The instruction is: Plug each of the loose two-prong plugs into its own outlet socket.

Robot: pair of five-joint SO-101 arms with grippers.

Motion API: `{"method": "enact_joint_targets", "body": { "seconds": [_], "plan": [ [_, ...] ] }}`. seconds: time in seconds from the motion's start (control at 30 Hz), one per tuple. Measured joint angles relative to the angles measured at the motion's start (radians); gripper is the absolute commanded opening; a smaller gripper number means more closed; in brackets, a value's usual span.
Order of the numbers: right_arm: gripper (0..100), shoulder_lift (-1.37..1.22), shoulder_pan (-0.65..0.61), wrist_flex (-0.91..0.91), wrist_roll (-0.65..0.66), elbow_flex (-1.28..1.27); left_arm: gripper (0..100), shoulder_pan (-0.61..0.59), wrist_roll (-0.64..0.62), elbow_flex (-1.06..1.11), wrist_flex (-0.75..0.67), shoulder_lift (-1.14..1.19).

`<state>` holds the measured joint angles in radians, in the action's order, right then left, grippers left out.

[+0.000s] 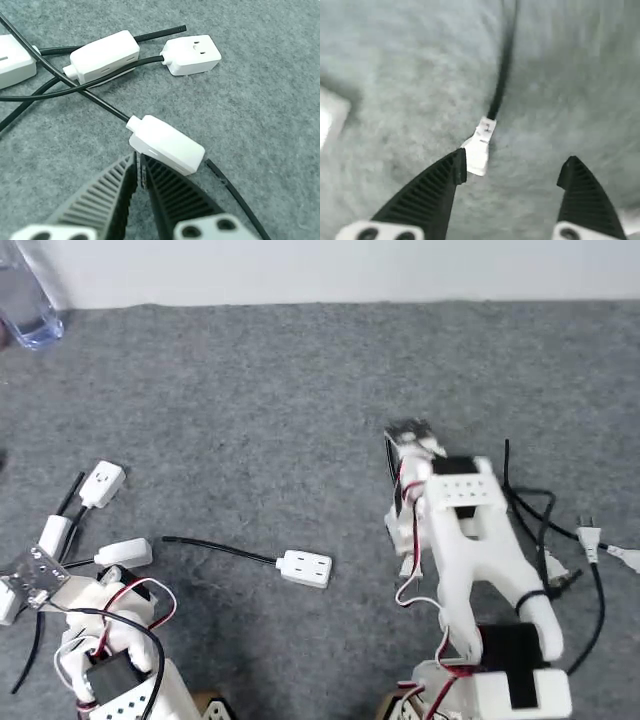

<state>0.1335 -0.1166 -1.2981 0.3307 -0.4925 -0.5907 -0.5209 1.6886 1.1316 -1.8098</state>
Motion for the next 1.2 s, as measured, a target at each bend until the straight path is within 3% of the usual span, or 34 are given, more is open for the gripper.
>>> {"method": "enact_joint_targets", "body": {
  "seconds": [0.1, 0.27, 0.3, 0.6, 1.03, 1.2],
  "plan": [
    [24.6, 0.029, 0.006, -0.107, 0.255, 0.153, 1, 0.000, 0.000, 0.000, 0.000, 0.000],
    [0.0, 0.009, 0.063, -0.120, 0.585, 0.206, 1, 0.000, 0.000, 0.000, 0.000, 0.000],
    [1.3, -0.015, 0.080, -0.092, 0.611, 0.189, 1, 0.000, 0.000, 0.000, 0.000, 0.000],
    [0.8, -0.287, 0.164, 0.011, 0.783, 0.109, 1, 0.000, 0.000, 0.000, 0.000, 0.000],
    [0.8, -0.305, 0.166, 0.017, 0.902, 0.003, 1, 0.000, 0.000, 0.000, 0.000, 0.000],
    [0.8, -0.305, 0.094, 0.000, 0.904, 0.003, 1, 0.000, 0.000, 0.000, 0.000, 0.000]
  ]
}}
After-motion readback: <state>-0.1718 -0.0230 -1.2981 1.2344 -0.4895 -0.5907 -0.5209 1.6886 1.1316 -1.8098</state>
